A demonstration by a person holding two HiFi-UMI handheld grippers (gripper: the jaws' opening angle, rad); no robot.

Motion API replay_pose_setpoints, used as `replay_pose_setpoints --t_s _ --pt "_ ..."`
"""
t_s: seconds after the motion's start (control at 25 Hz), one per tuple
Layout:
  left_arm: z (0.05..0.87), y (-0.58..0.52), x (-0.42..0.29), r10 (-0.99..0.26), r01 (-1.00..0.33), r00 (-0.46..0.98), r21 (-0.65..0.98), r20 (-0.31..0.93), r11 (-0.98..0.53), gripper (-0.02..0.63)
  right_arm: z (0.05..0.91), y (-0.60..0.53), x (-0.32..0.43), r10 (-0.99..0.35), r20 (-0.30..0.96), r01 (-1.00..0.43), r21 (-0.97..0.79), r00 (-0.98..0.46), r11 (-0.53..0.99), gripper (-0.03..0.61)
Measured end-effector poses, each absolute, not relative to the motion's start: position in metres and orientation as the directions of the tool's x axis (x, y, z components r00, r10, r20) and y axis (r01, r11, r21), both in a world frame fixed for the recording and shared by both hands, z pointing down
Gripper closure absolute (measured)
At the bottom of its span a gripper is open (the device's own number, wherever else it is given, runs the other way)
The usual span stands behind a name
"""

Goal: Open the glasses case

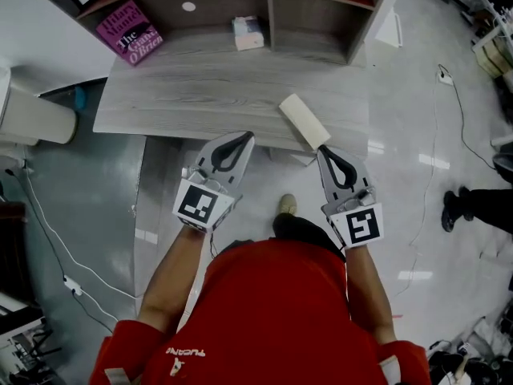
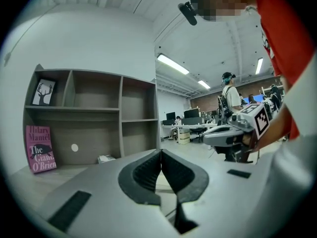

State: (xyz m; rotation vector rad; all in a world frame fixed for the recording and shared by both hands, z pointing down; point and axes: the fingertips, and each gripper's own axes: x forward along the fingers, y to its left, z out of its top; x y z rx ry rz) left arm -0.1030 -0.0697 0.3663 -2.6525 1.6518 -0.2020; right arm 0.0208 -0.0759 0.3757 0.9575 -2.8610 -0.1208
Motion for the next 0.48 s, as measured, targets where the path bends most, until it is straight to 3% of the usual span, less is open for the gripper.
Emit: replay_pose_setpoints --t_s 0.48 --pt "0.452 -0.154 -0.095 -0.829 -0.859 0.455 -0.085 0.326 -0.505 0.601 0.413 -0.147 0.027 -0.624 0.200 -0.620 0.088 -0.756 0.780 0.572"
